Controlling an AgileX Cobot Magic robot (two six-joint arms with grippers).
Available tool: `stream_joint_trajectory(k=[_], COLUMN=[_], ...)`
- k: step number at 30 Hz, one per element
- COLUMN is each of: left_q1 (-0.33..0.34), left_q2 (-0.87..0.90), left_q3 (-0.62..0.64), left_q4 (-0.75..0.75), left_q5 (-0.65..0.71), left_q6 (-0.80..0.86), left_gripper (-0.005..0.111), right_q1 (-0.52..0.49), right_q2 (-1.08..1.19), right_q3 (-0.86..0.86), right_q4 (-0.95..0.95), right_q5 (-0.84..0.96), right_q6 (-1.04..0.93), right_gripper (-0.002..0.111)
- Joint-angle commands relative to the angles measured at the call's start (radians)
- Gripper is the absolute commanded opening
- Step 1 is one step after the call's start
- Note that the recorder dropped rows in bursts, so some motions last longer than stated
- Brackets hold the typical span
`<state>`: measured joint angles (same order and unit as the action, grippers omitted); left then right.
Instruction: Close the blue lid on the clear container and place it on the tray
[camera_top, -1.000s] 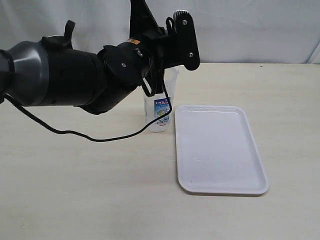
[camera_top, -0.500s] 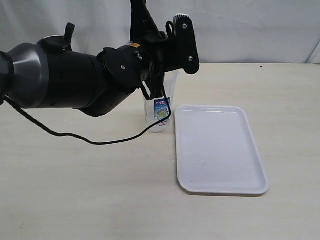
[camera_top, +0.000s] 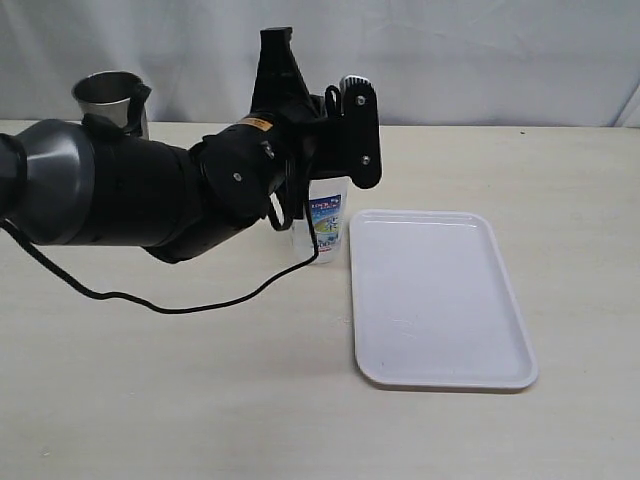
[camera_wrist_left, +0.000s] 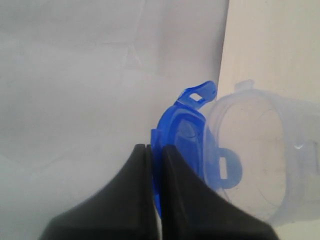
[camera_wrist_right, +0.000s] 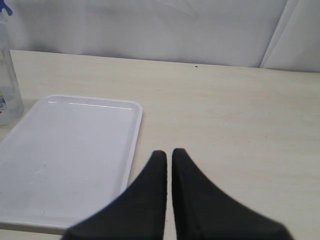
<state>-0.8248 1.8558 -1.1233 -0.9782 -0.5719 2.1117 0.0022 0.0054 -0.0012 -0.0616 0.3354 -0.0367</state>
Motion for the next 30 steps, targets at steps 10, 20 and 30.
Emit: stream_joint_trajectory(k=[10, 20, 30], left_q1=[0.001, 0.003, 0.032], left_q2=[-0.012, -0.012, -0.012], left_q3=[0.003, 0.003, 0.003], left_q4=[0.086, 0.195, 0.161], left_q5=[-0.176, -0.171, -0.144], left_q6=[-0.106, -0.182, -0.211], left_gripper=[0.000, 0.000, 0.000], right_q1=[0.001, 0.001, 0.001], right_q2=[-0.005, -0.005, -0.005], right_q3=[0.001, 0.001, 0.001], right_q4=[0.002, 0.002, 0.002], right_q5=[0.001, 0.001, 0.001], right_q6=[0.000, 0.000, 0.000], right_gripper=[0.004, 0.004, 0.004])
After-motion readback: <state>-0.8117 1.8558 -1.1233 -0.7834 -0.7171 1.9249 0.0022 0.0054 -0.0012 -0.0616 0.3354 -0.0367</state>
